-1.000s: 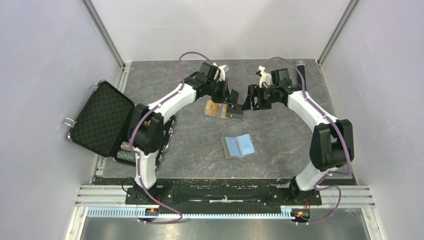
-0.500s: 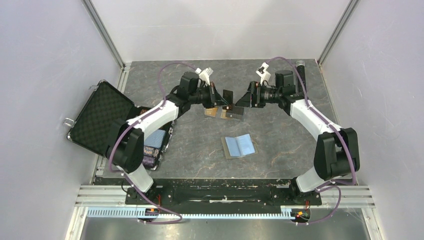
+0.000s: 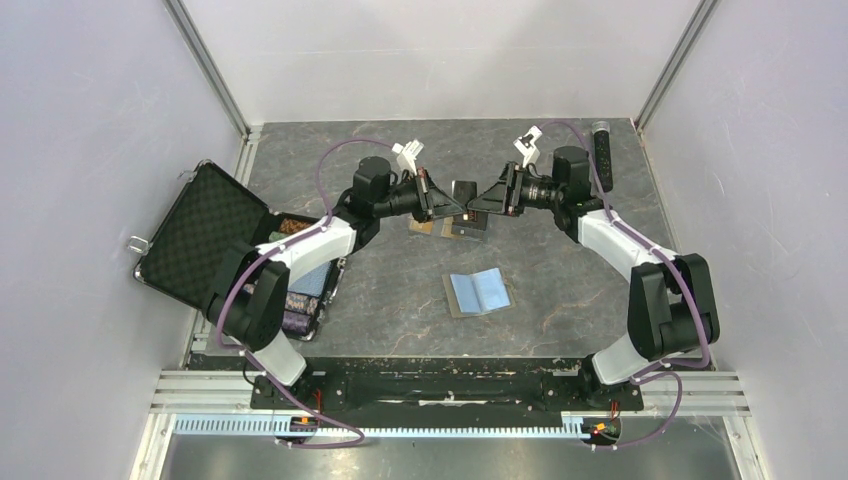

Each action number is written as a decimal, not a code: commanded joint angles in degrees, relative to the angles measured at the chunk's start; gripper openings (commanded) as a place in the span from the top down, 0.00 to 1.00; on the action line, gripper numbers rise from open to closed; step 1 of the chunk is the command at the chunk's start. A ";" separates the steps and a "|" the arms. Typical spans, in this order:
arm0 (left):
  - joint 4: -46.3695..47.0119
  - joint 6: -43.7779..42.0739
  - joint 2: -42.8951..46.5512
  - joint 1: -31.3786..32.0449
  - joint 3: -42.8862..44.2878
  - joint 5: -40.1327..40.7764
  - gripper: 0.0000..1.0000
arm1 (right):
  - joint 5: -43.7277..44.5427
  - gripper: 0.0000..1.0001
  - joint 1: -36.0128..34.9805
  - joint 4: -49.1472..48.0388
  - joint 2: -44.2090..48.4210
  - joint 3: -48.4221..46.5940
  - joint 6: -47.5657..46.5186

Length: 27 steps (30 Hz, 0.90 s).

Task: Put the credit cards into the card holder
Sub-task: Pick up the credit card from the storage box.

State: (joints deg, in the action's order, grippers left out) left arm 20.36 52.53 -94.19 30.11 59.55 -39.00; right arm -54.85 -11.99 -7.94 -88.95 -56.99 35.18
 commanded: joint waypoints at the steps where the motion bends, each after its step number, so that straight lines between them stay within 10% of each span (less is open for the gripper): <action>1: 7.01 3.88 1.58 1.59 0.28 -3.49 0.98 | -2.71 0.55 0.18 -10.44 0.05 1.56 6.39; 9: 7.13 4.44 1.43 2.32 -0.77 -2.72 0.83 | -3.77 0.99 0.13 -18.64 0.83 4.73 11.84; 15: -0.36 0.89 2.77 2.33 -1.28 0.41 0.60 | -2.67 1.00 0.14 -15.40 1.60 7.06 8.93; 27: -24.57 -9.28 3.96 4.86 -2.24 10.29 0.54 | 5.42 1.00 0.08 12.17 3.17 8.91 -10.34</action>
State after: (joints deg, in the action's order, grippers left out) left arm 6.22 50.41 -92.38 32.86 56.60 -33.36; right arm -53.56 -11.84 -6.04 -88.64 -49.58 33.28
